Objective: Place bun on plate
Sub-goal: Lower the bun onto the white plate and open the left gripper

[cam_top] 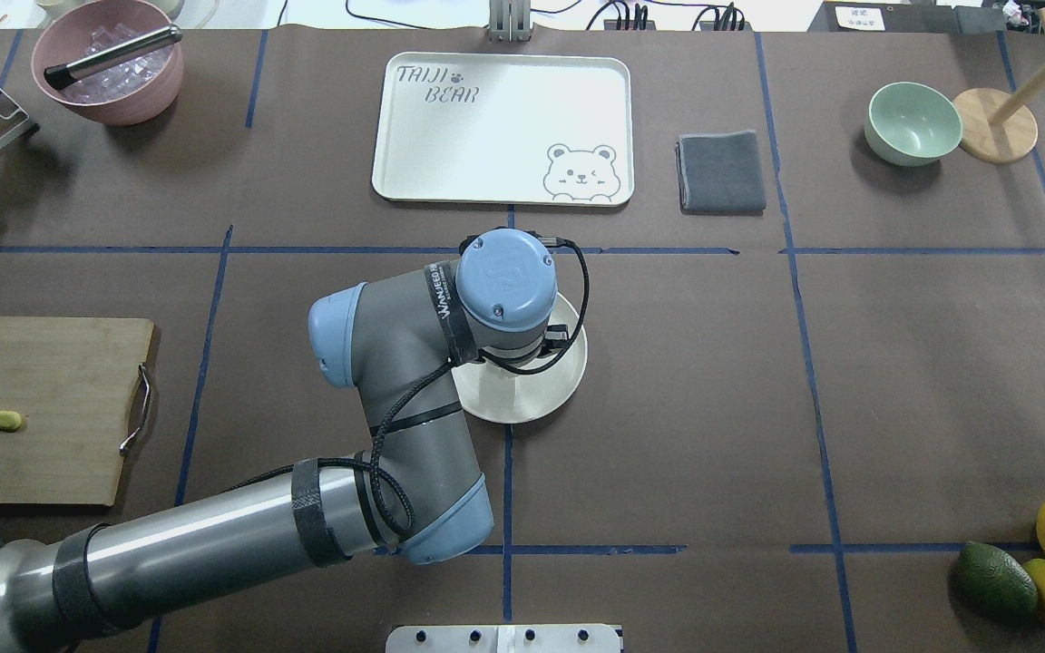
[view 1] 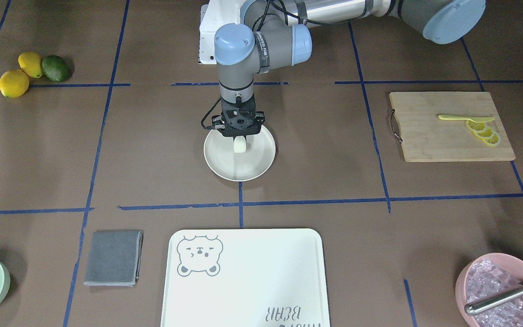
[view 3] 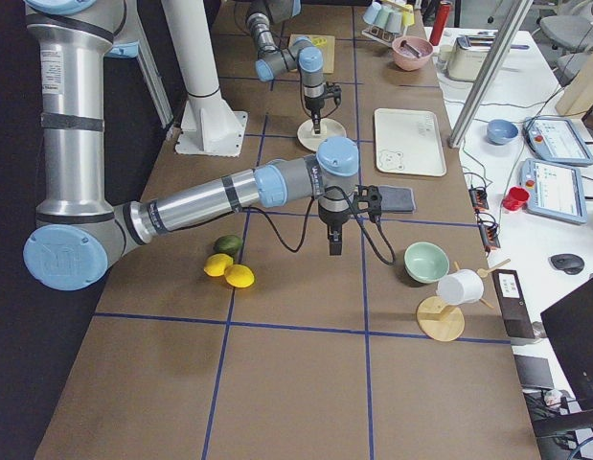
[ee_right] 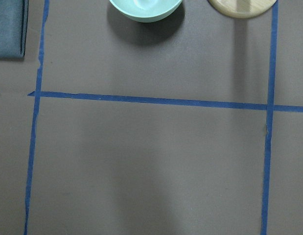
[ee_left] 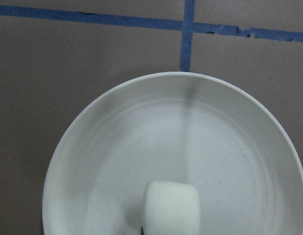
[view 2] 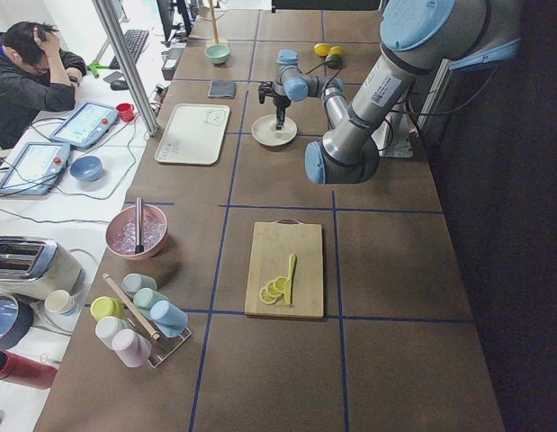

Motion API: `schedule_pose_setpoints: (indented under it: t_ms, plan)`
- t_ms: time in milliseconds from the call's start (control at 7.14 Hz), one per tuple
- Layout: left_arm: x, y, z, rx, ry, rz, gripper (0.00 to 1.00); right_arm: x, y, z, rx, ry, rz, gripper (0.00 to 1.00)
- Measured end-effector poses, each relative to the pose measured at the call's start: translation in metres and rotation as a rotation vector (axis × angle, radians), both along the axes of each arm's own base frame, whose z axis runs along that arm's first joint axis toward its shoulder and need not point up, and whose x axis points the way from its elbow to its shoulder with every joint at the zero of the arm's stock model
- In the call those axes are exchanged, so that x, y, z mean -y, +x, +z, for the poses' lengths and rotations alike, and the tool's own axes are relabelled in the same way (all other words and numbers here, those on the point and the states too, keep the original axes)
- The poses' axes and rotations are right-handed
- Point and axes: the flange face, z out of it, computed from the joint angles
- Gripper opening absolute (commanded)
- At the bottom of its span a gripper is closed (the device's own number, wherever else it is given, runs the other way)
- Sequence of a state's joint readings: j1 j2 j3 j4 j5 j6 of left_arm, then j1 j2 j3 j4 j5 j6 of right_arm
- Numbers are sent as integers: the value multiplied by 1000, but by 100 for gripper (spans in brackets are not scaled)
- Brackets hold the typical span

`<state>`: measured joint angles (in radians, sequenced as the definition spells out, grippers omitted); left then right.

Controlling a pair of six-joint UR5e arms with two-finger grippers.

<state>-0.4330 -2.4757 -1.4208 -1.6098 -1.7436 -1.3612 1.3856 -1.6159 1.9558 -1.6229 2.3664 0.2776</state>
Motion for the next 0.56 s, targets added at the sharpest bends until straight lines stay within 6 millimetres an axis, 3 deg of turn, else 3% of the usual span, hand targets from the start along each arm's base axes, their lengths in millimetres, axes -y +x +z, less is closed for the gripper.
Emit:
schedule_pose_setpoints:
  t_ms: [140,420,560]
  plan:
    - [1,4,3,2,0,1,43,0,0,0,0,0,1,100]
    - [2,6,7,6,-1,1,77,0,0,0,0,-1,2,100]
    - [3,7,9,10,3,6,83,0,0,0,1,-1,2,100]
